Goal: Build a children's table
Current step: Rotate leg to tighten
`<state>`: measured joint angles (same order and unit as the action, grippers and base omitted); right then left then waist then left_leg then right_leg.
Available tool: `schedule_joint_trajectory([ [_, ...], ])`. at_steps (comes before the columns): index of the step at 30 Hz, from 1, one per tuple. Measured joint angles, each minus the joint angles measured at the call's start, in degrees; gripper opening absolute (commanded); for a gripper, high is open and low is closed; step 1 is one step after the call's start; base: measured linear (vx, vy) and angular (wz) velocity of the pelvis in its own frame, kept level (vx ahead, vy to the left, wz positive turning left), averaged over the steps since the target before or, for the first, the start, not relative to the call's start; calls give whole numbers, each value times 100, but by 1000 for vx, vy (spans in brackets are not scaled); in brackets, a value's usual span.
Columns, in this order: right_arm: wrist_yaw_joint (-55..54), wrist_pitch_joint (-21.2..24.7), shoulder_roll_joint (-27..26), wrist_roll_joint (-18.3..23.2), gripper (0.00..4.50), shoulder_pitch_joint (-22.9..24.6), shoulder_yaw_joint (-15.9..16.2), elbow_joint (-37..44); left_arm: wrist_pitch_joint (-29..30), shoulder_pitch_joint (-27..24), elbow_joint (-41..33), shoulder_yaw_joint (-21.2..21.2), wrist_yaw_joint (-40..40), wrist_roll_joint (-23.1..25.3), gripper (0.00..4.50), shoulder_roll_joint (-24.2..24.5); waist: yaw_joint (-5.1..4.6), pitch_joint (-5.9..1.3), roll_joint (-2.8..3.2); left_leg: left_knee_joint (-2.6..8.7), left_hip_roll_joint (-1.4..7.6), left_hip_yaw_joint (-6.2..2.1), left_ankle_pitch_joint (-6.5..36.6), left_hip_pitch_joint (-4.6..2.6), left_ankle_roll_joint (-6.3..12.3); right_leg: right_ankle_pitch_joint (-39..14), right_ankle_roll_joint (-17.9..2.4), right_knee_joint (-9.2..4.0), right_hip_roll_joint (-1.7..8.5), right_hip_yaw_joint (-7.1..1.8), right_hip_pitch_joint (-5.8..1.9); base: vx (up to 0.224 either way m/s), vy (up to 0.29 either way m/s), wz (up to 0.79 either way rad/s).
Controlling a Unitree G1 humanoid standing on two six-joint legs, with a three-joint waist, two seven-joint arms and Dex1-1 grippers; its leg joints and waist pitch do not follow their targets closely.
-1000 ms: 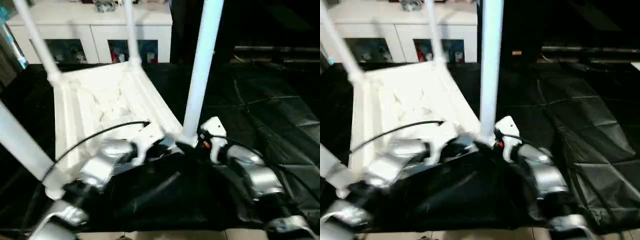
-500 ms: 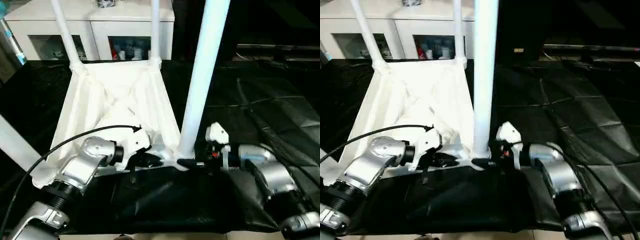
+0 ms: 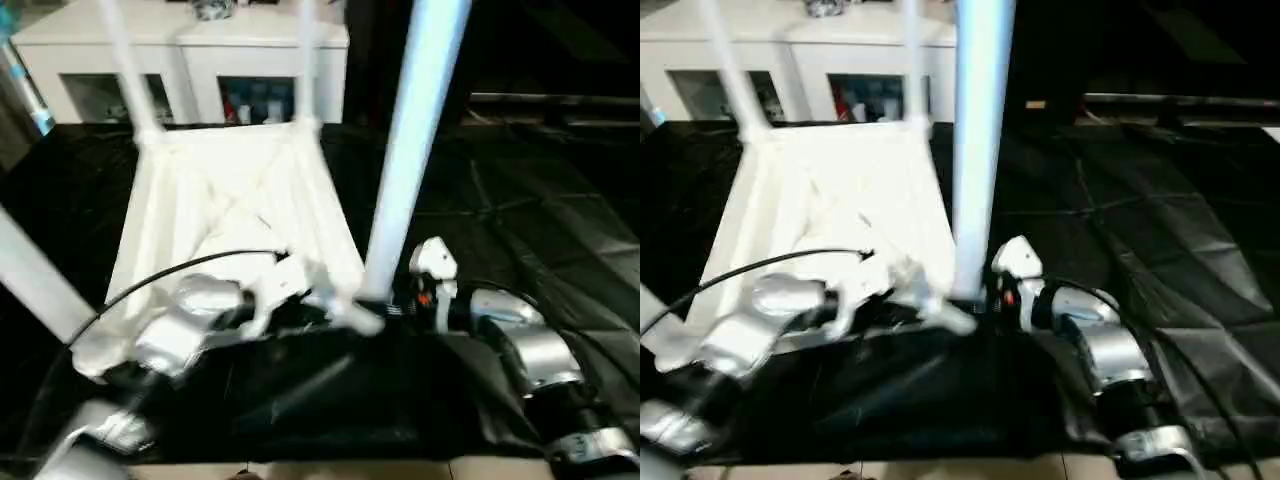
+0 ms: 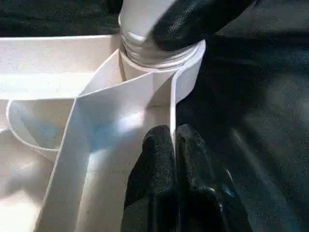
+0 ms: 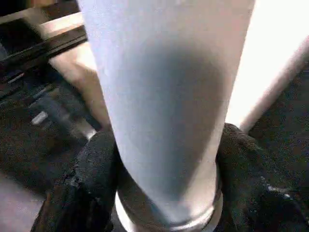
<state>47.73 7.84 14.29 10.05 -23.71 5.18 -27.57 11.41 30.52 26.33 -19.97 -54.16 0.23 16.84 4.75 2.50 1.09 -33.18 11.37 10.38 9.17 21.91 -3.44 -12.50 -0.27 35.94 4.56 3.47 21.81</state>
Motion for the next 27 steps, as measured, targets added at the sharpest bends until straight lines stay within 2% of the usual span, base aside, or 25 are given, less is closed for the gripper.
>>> schedule_joint_trajectory([
  [6,-1751,82,-684,-241,255,-103,-362,-167,164,341,604,117,936,222,0,-635,-45,-12,17,3,-5,1,0,-6,0,13,35,-17,1,-9,1,0,0,0],
  [11,-1949,47,-753,-323,255,-125,-378,-196,120,385,743,138,1043,250,0,-738,-88,-31,46,8,-29,0,0,-5,2,25,50,-31,7,-32,-4,0,0,0],
  [12,-1913,41,-746,-323,310,-119,-378,-182,108,385,747,138,1018,250,0,-735,-93,-33,50,8,-33,0,0,-3,2,27,50,-32,8,-37,-4,0,0,0],
  [15,-1415,12,-577,-319,334,-45,-359,-82,24,384,738,143,788,235,0,-645,-101,-33,50,16,-35,0,0,4,2,28,51,-39,8,-38,0,0,0,0],
  [17,-951,-81,-321,-319,361,10,-207,-6,-102,353,704,139,511,196,0,-506,-97,-33,51,30,-34,0,0,10,3,36,48,-52,8,-34,4,0,0,0],
  [18,-621,-132,-152,-314,361,46,-80,61,-179,298,635,143,308,160,0,-382,-96,-33,50,38,-33,0,-1,10,3,42,40,-56,7,-32,5,0,0,0],
  [24,666,-101,370,-39,361,79,136,218,-386,78,306,107,-498,-29,0,68,-86,-31,48,41,-28,2,-6,30,12,36,44,-83,2,-28,8,0,0,0],
  [25,851,-88,429,12,337,78,155,222,-388,43,248,102,-638,-65,0,133,-80,-31,48,39,-28,3,-10,31,18,35,43,-87,2,-28,8,0,0,0],
  [27,1222,-52,518,89,329,74,210,220,-408,-38,109,84,-959,-144,0,275,-51,-30,47,36,-28,7,-16,38,31,33,40,-95,3,-28,10,0,0,0],
])
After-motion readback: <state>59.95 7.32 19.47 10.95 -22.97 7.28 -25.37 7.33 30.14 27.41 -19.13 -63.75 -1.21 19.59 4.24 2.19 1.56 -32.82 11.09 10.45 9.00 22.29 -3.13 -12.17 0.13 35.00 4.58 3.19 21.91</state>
